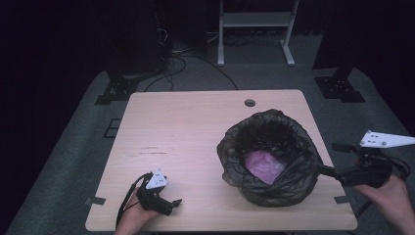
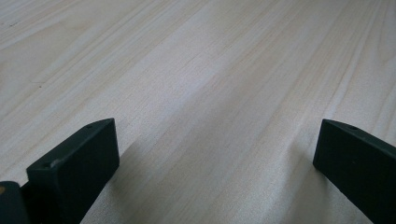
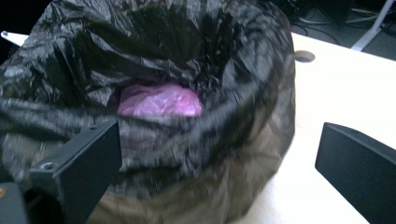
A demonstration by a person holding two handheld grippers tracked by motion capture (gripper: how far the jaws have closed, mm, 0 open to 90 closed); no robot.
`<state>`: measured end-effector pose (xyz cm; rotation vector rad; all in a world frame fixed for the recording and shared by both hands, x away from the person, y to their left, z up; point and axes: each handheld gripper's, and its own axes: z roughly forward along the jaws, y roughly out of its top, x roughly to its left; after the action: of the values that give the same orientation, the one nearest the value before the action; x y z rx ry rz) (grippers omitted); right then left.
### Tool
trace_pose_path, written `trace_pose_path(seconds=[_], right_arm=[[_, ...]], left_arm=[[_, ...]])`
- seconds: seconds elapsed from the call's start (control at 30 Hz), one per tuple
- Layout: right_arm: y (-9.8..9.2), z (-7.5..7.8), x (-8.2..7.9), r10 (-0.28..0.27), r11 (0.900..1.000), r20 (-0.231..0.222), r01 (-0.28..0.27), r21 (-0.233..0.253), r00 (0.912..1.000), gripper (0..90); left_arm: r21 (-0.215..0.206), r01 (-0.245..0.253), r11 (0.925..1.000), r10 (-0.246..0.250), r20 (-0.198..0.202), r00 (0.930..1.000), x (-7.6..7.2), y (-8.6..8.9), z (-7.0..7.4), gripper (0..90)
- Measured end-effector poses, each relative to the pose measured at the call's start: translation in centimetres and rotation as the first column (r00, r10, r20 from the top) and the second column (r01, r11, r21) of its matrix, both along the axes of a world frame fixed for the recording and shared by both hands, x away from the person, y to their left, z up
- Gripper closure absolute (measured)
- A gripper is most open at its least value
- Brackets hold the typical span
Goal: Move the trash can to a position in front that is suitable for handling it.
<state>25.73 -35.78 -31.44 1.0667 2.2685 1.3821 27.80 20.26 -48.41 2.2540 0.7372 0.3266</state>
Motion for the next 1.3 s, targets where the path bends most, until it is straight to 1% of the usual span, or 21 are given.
trace_pose_path(seconds=[0.13, 0.23, 0.47, 0.5, 0.57, 0.6, 0.67, 0.73, 0.8, 0.83, 0.9, 0.97, 1.07, 1.2, 1.3], right_arm=[[1.0, 0.2, 1.0, 0.017, 1.000, 0.000, -0.017, -0.002, 0.9999, 0.0], [1.8, 0.0, 1.7, 0.027, 1.000, -0.006, -0.028, -0.012, 0.9996, 0.0], [3.6, -0.4, 3.6, 0.056, 0.998, -0.028, -0.057, -0.013, 0.9980, 0.4], [3.8, -0.5, 3.8, 0.063, 0.998, -0.030, -0.064, -0.013, 0.9976, 4.1], [3.9, -0.6, 4.2, 0.046, 0.999, -0.025, -0.046, -0.024, 0.9986, 7.9], [3.9, -0.6, 4.4, 0.038, 0.999, -0.029, -0.039, -0.021, 0.9988, 12.2], [3.6, -0.6, 4.6, 0.015, 1.000, -0.028, -0.015, -0.017, 0.9995, 17.7], [3.4, -0.6, 4.7, 0.015, 1.000, -0.036, -0.016, -0.014, 0.9992, 21.4], [3.3, -0.6, 4.7, 0.002, 1.000, -0.039, -0.003, -0.028, 0.9992, 28.6], [3.2, -0.6, 4.7, 0.000, 0.999, -0.040, -0.002, -0.035, 0.9992, 29.4], [3.1, -0.7, 4.7, 0.003, 1.000, -0.052, -0.004, -0.030, 0.9987, 29.4], [3.3, -0.8, 4.8, 0.010, 0.999, -0.069, -0.013, -0.047, 0.9976, 29.2], [3.8, -1.1, 4.8, 0.028, 0.997, -0.076, -0.034, -0.069, 0.9967, 28.3], [4.3, -1.3, 4.7, 0.059, 0.997, -0.078, -0.064, -0.053, 0.9952, 28.2], [4.9, -1.5, 4.5, 0.089, 0.994, -0.086, -0.094, -0.060, 0.9923, 28.2]], left_arm=[[0.000, 0.000, 1.0000, 0.000, 0.000, 1.0000, 0.0, 0.0, 0.0, 0.0], [0.000, 0.000, 1.0000, 0.000, 0.000, 1.0000, 0.0, 0.0, 0.0, 0.0], [0.000, 0.001, 1.0000, -0.001, 0.000, 1.0000, 0.0, 0.0, 0.0, 0.0], [0.001, 0.002, 1.0000, -0.002, -0.001, 1.0000, 0.0, 0.0, 0.0, 0.0], [0.001, 0.002, 1.0000, -0.002, -0.001, 1.0000, 0.0, 0.0, 0.0, 0.0], [0.001, 0.002, 1.0000, -0.002, -0.001, 1.0000, 0.0, 0.0, 0.0, 0.0], [0.001, 0.002, 1.0000, -0.002, -0.001, 1.0000, 0.0, 0.0, 0.0, 0.0], [0.001, 0.002, 1.0000, -0.002, -0.001, 1.0000, 0.0, 0.0, 0.0, 0.0], [0.001, 0.002, 1.0000, -0.002, -0.001, 1.0000, 0.0, 0.0, 0.0, 0.0], [0.000, 0.002, 1.0000, -0.002, -0.001, 1.0000, 0.0, 0.0, 0.0, 0.0], [0.000, 0.002, 1.0000, -0.002, 0.000, 1.0000, 0.0, 0.0, 0.0, 0.0], [-0.001, 0.002, 1.0000, -0.002, 0.000, 1.0000, 0.0, 0.0, 0.0, 0.0], [0.000, 0.002, 1.0000, -0.002, 0.000, 1.0000, 0.0, 0.0, 0.0, 0.0], [0.000, 0.002, 1.0000, -0.002, 0.000, 1.0000, 0.0, 0.0, 0.0, 0.0], [0.001, 0.002, 1.0000, -0.002, 0.000, 1.0000, 0.0, 0.0, 0.0, 0.0]])
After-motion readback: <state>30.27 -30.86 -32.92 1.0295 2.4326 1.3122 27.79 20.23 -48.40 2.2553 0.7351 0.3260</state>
